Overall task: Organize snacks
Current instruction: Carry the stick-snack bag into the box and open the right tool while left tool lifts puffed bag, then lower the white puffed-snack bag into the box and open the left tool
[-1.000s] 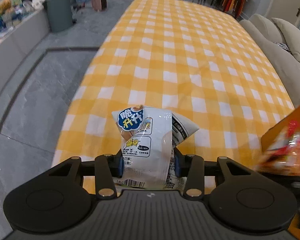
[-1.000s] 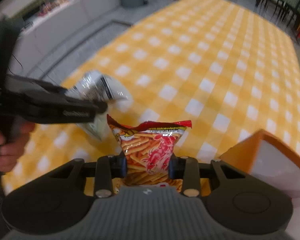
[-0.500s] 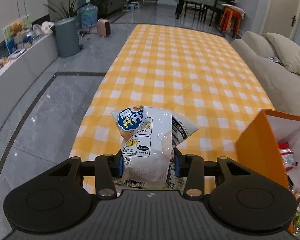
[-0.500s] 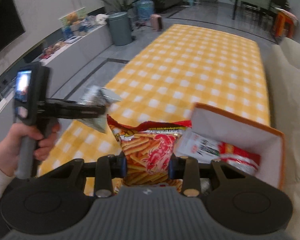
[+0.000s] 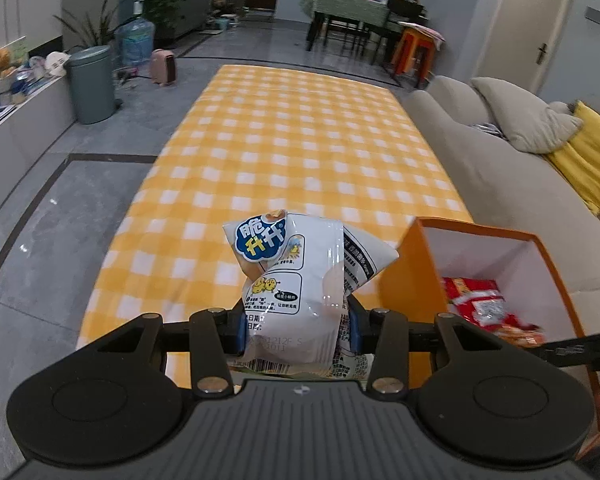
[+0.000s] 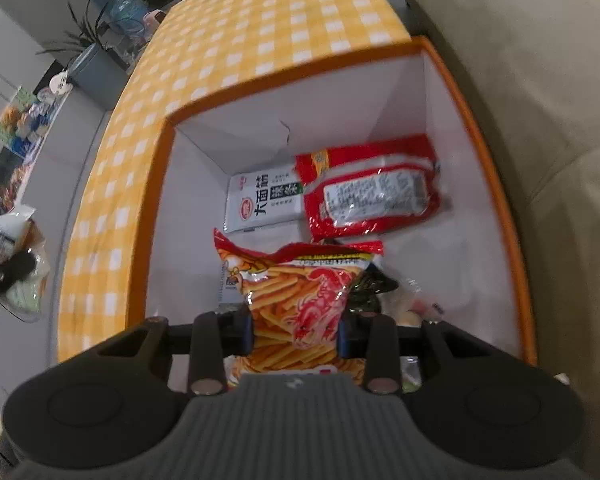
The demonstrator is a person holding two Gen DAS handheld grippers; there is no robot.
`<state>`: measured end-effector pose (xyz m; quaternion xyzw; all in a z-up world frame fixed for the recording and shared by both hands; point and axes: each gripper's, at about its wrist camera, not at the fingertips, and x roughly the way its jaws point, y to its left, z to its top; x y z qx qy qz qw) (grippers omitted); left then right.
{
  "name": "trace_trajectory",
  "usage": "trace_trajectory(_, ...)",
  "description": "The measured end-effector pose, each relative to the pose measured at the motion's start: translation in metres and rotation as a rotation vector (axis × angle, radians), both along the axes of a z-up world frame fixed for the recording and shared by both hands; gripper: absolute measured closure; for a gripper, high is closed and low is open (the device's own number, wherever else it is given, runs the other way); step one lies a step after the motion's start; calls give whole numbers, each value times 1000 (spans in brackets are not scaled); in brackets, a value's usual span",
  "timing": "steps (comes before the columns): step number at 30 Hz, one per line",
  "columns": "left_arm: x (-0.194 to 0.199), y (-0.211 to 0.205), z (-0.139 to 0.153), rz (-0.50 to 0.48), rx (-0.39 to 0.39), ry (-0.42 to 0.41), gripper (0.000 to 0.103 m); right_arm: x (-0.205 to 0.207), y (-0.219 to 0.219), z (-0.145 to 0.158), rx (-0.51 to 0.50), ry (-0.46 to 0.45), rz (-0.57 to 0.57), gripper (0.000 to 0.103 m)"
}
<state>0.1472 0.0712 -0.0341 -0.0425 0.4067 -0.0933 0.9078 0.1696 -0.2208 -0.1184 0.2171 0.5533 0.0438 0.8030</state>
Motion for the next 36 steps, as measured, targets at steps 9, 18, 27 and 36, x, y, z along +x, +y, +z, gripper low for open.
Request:
trace_trajectory(9,-3,-14,-4,-29,39,-22,54,31,21,-22,23,25,29,65)
trace_trajectory(18,-10,-20,13,-35,11,-23,54,14,14,-4,23,-24,-6,32)
trace_trajectory(27,-29,-84,32,-119,-13,-11,53,-24,-14,43,-95,-175,-54,17)
trace_trajectory(36,-28,-176,-1,-205,-62,98,54,-64,-76,61,-211,-264,-200,17)
